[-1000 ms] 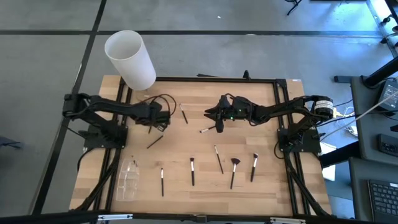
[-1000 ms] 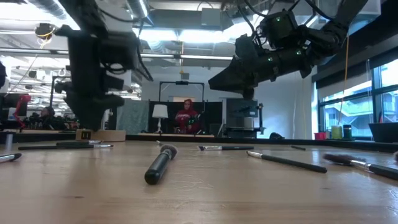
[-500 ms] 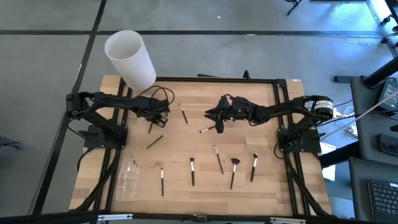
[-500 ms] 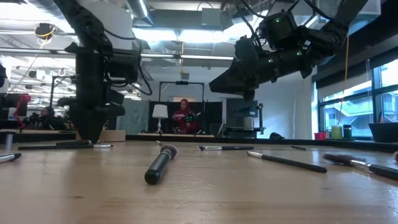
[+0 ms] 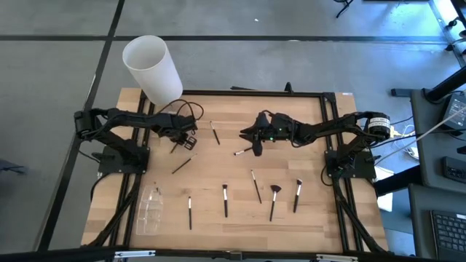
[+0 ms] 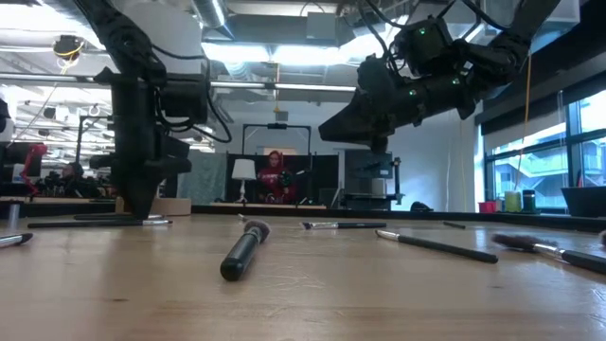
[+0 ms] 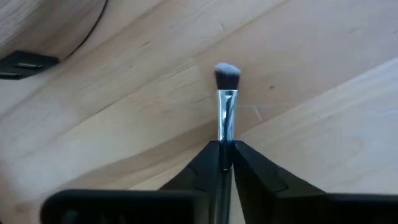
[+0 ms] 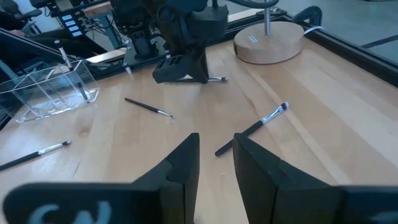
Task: Put items in baskets/containers
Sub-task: Put the eyeshadow brush into the transparent organizer
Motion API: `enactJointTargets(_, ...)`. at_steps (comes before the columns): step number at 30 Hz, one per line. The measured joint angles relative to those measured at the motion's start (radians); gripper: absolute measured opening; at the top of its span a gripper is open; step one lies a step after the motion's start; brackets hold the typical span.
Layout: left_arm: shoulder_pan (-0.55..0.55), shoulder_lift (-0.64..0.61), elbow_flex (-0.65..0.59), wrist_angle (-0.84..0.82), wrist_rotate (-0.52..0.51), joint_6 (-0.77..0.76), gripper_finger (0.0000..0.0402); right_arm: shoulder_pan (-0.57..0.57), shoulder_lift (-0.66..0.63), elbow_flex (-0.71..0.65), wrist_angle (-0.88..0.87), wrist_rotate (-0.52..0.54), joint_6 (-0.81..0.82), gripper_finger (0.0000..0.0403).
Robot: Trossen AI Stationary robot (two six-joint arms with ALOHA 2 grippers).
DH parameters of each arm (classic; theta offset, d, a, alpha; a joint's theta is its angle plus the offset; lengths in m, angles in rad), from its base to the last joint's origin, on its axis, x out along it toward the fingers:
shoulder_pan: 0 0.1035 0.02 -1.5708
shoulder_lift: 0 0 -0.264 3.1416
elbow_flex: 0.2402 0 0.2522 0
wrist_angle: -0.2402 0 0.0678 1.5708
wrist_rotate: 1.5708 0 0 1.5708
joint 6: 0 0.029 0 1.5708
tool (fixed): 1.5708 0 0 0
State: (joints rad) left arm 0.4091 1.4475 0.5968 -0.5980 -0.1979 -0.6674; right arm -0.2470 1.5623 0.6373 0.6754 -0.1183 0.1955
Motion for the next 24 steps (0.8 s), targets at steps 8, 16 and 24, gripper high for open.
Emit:
enactJointTargets(8,-0.017,-0.017,0.005,-0.005,0.001,-0.005,0.0029,0.000,0.000,0.000,0.000,-0.015,0.000,0.0097)
enactJointTargets(16,-0.225,-0.204,0.100,-0.164,-0.033,-0.133,0.0028,-0.001,0.000,0.000,-0.025,-0.015,-0.014,0.0097)
enactJointTargets(24,-0.600,-0.451,0.211,-0.404,-0.143,-0.375,0.0030,-0.003,0.000,0.000,-0.053,-0.014,-0.011,0.0097)
